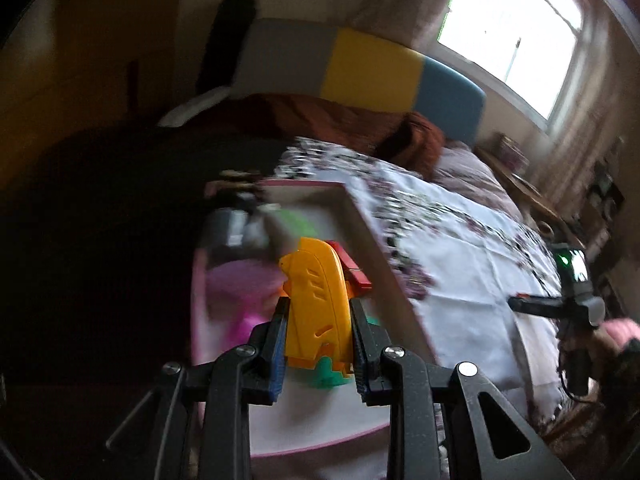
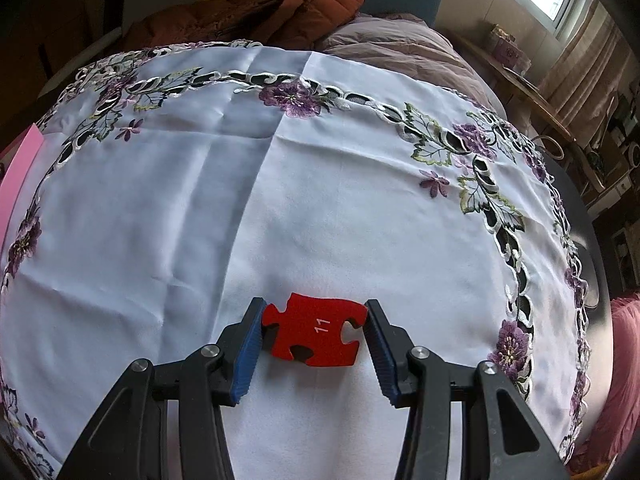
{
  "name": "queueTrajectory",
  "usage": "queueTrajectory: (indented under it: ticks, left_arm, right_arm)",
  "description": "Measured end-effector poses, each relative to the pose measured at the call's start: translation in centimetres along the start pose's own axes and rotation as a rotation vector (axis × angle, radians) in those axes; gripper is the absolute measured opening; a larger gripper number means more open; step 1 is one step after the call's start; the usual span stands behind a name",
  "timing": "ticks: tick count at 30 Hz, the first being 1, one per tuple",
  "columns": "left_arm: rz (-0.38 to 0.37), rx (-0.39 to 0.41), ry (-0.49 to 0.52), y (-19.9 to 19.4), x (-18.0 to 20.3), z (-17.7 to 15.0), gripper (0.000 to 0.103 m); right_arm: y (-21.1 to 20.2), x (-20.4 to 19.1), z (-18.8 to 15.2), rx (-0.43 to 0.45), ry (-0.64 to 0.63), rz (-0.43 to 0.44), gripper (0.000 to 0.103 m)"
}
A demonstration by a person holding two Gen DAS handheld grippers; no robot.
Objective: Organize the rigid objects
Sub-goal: 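Carry the yellow toy piece into the tray and open the left gripper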
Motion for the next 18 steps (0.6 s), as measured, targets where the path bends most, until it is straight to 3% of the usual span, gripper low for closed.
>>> queueTrajectory:
  ticks: [4, 11, 18]
  left_arm:
    - [0.009, -0.012, -0.071, -0.8, -3.2, -0.9, 0.027]
    - [-0.009, -0.063, -0.112, -0.6, -3.8, -3.1, 0.027]
    - [-0.063, -0.129, 0.002, 0.8, -0.8, -4.4, 0.027]
  right_arm:
    - [-0.1, -0.1, 0.0, 0.001, -0.006, -0.007, 0.049]
    - [-0.1, -0.1, 0.0, 0.001, -0.009, -0.01, 0.049]
    - [-0.1, -0.1, 0.0, -0.002, -0.006, -0.008, 0.049]
Point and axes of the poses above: each gripper's, at about its wrist camera, not at the fingertips, and y roughly the way its jaws point, x to its right, z to its top, the point moved 6 cm from there along y, roughly the way its jaws point, and after that the axes turned 3 degrees about y, right-handed, at the moved point
